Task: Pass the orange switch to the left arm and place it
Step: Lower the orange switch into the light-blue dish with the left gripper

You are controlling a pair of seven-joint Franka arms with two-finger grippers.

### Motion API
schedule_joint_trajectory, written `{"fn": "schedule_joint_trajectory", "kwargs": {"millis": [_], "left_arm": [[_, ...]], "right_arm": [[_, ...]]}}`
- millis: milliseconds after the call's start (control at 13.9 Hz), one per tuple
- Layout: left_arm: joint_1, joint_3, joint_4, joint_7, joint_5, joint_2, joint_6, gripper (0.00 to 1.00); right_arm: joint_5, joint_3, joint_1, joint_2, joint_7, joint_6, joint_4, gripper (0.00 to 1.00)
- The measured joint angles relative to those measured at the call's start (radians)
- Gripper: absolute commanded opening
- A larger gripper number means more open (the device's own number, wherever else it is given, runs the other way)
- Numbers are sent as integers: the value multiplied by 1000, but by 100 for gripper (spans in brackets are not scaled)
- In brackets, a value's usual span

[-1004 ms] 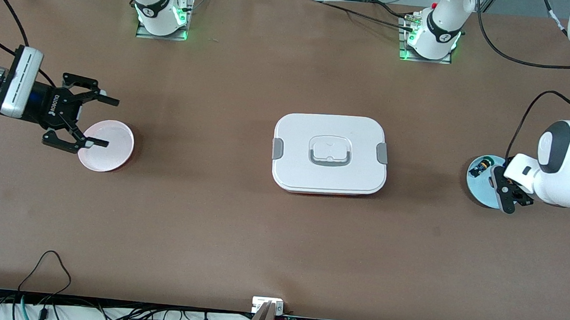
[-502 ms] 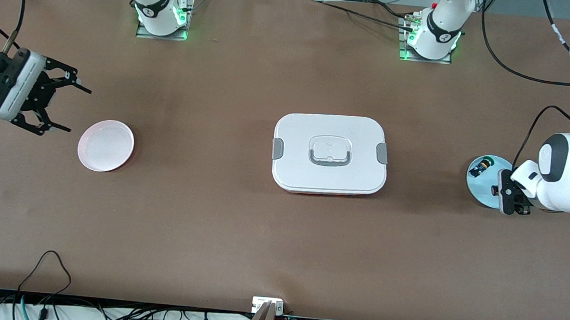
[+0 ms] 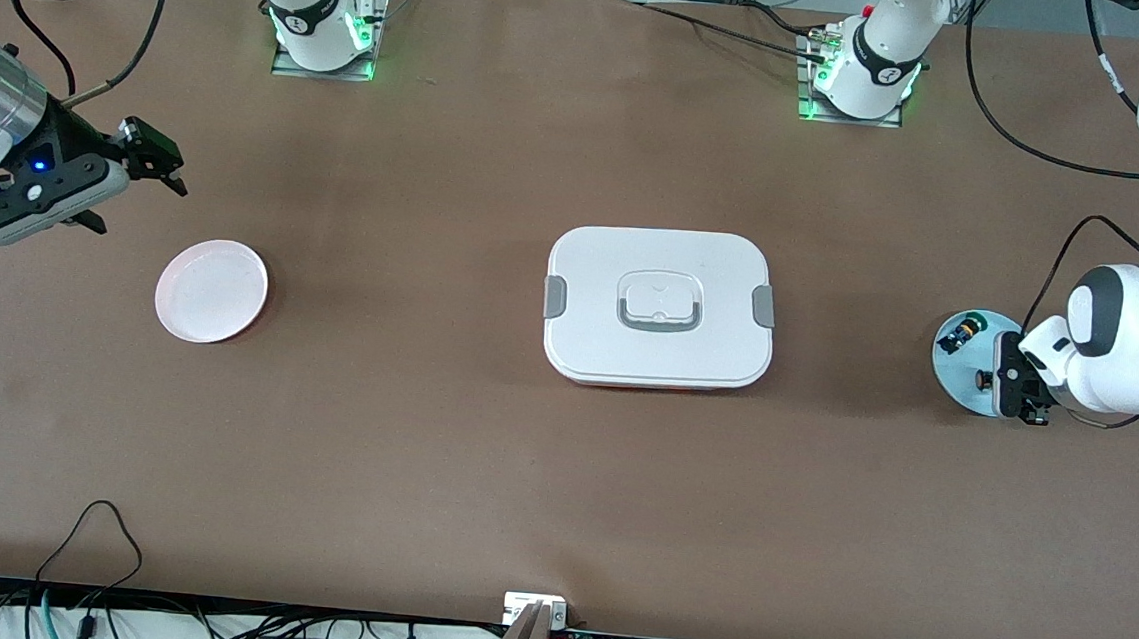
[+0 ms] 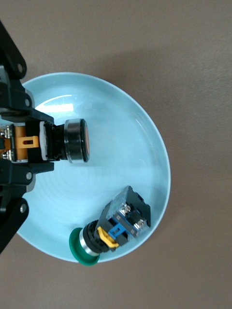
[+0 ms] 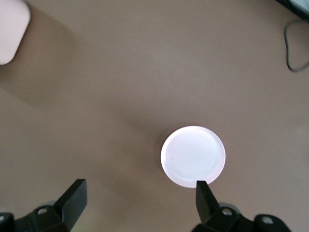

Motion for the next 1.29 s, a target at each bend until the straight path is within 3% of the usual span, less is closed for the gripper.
{"fn": "schedule_joint_trajectory", "kwargs": {"millis": [287, 358, 430, 502, 573, 860, 1290], "left_arm": [[2, -6, 0, 2, 0, 12, 11, 9], [2, -6, 0, 2, 0, 12, 13, 13], [2, -7, 0, 2, 0, 13, 17, 27], [2, -8, 0, 2, 0, 13, 19, 78], [2, -9, 0, 4, 0, 13, 20, 100], [4, -26, 1, 114, 0, 13, 13, 100], [4, -63, 18, 130, -17, -18, -86, 100]], "right_arm": [[-25, -3, -1, 0, 163, -39, 0, 100], [-25, -3, -1, 0, 178, -41, 0, 100], [-25, -3, -1, 0, 188, -41, 0, 100], [-25, -3, -2, 0, 194, -41, 2, 100], [-25, -4, -2, 1, 196, -41, 4, 100], [-25, -8, -4, 4, 202, -41, 6, 100], [-25, -9, -3, 14, 204, -37, 7, 100]]}}
